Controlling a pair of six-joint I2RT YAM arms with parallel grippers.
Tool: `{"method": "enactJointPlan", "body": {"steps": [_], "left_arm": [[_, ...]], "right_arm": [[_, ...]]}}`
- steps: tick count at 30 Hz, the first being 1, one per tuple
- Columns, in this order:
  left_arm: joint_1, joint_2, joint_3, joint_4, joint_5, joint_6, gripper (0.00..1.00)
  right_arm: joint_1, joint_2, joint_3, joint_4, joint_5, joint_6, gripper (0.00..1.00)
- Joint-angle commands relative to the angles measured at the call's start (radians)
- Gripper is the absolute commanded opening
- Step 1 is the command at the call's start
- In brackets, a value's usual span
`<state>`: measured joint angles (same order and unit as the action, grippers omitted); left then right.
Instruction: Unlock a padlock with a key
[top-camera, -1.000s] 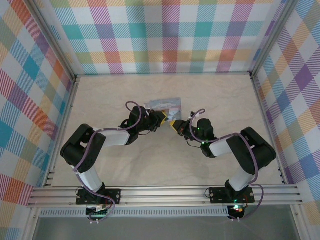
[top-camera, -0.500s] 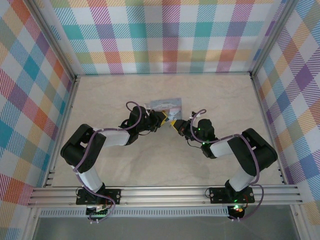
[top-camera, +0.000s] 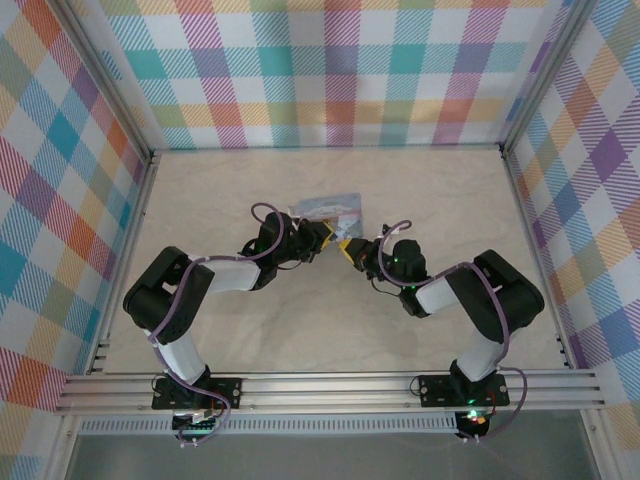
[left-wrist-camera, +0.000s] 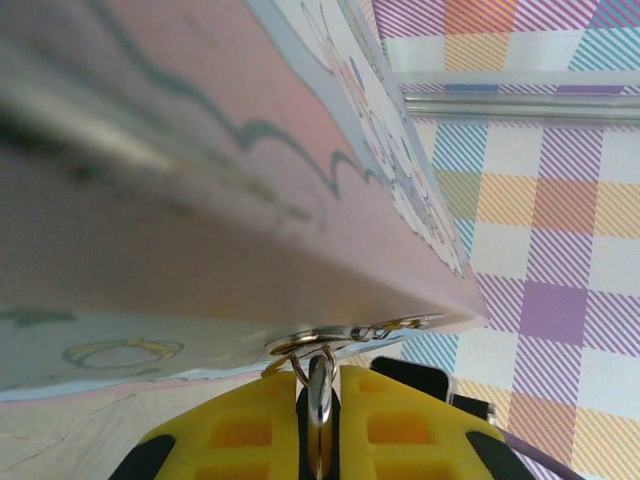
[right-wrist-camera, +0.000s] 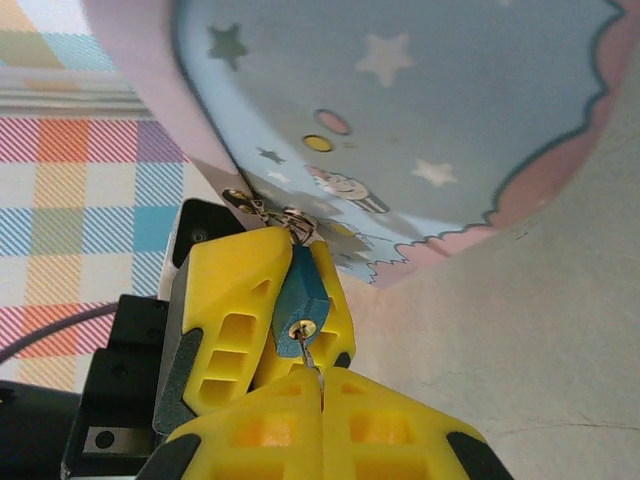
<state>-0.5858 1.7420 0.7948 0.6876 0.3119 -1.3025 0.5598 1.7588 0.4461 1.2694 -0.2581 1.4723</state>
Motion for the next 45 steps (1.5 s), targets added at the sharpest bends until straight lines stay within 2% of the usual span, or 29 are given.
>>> {"method": "enactJointPlan", "body": {"steps": [1, 13, 19, 23, 29, 31, 33, 35, 42, 45], "left_arm": [[-0.020, -0.011, 0.001, 0.087, 0.082, -0.023, 0.09], [-0.023, -0.011, -0.006, 0.117, 0.104, -0.029, 0.05], [-0.026, -0.015, -0.002, 0.121, 0.110, -0.030, 0.04], [-0.028, -0.015, -0.002, 0.118, 0.110, -0.029, 0.02], [-0.032, -0.012, -0.002, 0.116, 0.113, -0.029, 0.01], [-0.034, -0.012, -0.003, 0.118, 0.113, -0.029, 0.00], [-0.034, -0.012, -0.006, 0.119, 0.112, -0.029, 0.00], [-0.034, -0.009, -0.005, 0.120, 0.113, -0.029, 0.00], [-0.035, -0.008, -0.003, 0.119, 0.117, -0.029, 0.00], [-0.035, -0.009, -0.005, 0.120, 0.122, -0.028, 0.00]], "right_arm": [[0.014, 0.047, 0.020, 0.137, 0.024, 0.155, 0.00], [0.015, 0.090, 0.078, 0.137, -0.033, 0.196, 0.00], [0.017, 0.061, 0.092, 0.080, -0.040, 0.119, 0.00], [0.024, 0.124, 0.117, 0.139, -0.059, 0.187, 0.00], [0.038, 0.066, 0.117, 0.028, -0.030, 0.059, 0.00], [0.038, 0.069, 0.119, 0.030, -0.037, 0.080, 0.00], [0.038, 0.130, 0.132, 0.137, -0.054, 0.173, 0.00], [0.041, 0.155, 0.152, 0.139, -0.074, 0.232, 0.00], [0.043, 0.140, 0.163, 0.139, -0.048, 0.275, 0.00], [0.037, 0.120, 0.166, 0.134, -0.044, 0.195, 0.00]]}}
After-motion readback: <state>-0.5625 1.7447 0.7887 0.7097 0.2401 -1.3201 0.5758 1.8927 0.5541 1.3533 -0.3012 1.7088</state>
